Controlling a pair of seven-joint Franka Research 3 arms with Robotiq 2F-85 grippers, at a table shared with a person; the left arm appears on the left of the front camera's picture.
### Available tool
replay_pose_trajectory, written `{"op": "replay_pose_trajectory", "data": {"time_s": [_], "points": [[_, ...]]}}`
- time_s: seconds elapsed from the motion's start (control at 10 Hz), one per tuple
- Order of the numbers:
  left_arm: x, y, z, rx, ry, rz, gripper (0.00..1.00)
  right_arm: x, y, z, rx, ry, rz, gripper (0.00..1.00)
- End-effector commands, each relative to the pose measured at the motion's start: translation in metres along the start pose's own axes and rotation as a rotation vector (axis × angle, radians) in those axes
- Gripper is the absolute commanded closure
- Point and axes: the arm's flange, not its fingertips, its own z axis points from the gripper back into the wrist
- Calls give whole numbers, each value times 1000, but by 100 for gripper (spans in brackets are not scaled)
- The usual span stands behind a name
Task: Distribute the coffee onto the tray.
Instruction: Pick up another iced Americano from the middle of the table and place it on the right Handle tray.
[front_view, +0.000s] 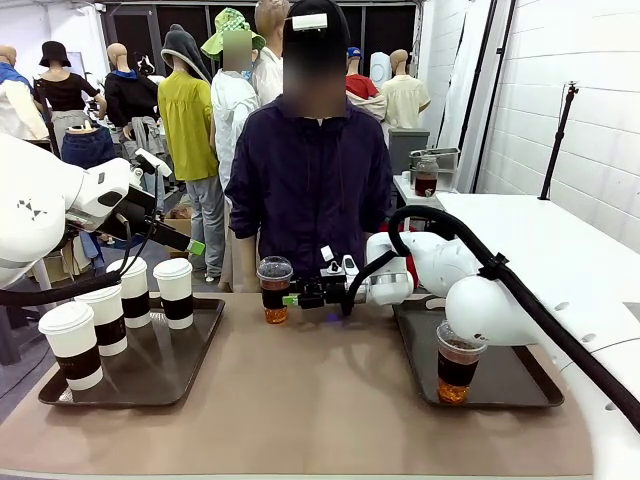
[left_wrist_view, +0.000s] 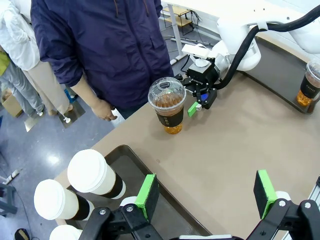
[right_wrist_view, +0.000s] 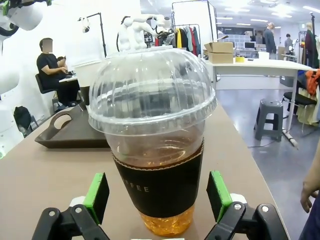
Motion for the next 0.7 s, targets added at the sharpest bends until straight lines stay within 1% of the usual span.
{"op": "replay_pose_trajectory", "data": {"time_s": [0.0, 0.3, 0.6], "points": [[-1, 2, 0, -8, -1, 6, 0, 3, -11, -7, 11, 8, -24, 0], [-1, 2, 0, -8, -1, 6, 0, 4, -9, -23, 45, 15, -27, 0], [-1, 2, 0, -8, -1, 6, 0, 3, -10, -35, 50, 35, -34, 0]]}}
